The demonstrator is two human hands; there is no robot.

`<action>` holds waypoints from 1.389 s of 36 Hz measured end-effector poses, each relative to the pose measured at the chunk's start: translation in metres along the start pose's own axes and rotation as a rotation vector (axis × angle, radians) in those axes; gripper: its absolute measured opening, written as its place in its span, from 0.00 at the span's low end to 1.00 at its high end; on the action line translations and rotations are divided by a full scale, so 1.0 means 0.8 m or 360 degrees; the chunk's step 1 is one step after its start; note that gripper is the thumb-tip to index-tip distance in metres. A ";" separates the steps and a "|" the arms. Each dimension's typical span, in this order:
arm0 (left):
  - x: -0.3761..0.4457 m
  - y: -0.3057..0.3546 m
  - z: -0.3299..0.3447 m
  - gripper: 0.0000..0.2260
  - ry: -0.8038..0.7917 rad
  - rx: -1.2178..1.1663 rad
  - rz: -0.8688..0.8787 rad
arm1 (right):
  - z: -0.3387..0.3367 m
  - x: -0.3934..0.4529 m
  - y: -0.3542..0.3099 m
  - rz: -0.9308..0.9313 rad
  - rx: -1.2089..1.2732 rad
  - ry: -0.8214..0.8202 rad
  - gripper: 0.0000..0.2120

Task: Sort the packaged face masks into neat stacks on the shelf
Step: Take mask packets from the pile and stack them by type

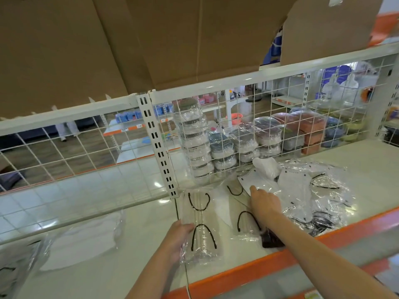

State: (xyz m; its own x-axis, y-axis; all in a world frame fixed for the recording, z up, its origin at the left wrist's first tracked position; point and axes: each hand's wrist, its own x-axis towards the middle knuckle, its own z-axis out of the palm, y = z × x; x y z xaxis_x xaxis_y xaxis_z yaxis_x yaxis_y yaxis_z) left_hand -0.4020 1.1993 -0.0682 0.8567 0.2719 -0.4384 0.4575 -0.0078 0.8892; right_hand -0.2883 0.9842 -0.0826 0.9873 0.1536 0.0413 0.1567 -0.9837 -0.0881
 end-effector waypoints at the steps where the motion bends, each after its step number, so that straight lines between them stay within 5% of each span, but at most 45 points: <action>1: 0.003 -0.002 0.000 0.11 0.0018 -0.0007 -0.0004 | 0.000 0.000 0.000 -0.0020 -0.0004 0.0014 0.13; 4: 0.025 -0.018 -0.002 0.23 0.0004 -0.0040 -0.0033 | 0.007 0.002 -0.001 -0.0165 -0.0056 0.0069 0.16; 9: -0.002 0.000 0.009 0.04 -0.0033 -0.0042 -0.0029 | 0.028 0.002 0.001 -0.0338 -0.0193 0.0025 0.16; 19: 0.003 -0.002 0.010 0.05 -0.0065 -0.0132 0.0025 | 0.015 -0.002 -0.012 -0.0292 -0.0188 0.0094 0.16; 25: 0.011 -0.003 0.017 0.13 -0.0077 -0.0312 0.0028 | 0.002 -0.029 -0.069 -0.0380 0.0312 0.0144 0.10; 29: 0.006 -0.002 0.023 0.22 -0.0209 -0.0477 0.0151 | -0.011 -0.051 -0.106 -0.0396 0.1175 -0.0304 0.07; 38: 0.005 -0.007 0.011 0.17 -0.0040 -0.0630 0.0024 | -0.003 -0.059 -0.105 -0.0536 0.1229 -0.0096 0.04; 43: 0.005 -0.006 0.009 0.19 -0.0207 -0.0648 0.0024 | -0.005 -0.060 -0.105 -0.0519 0.1392 -0.0043 0.05; 50: 0.002 0.000 0.005 0.14 -0.0257 -0.0626 0.0074 | -0.015 -0.060 -0.103 -0.0474 0.1742 -0.0221 0.12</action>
State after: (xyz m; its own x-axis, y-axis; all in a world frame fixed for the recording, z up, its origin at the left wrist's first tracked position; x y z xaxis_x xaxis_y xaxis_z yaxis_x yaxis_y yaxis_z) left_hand -0.3998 1.1959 -0.0696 0.9149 0.1256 -0.3837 0.3184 0.3599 0.8770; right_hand -0.3487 1.0572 -0.0657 0.8908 0.4429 0.1017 0.2575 -0.3076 -0.9160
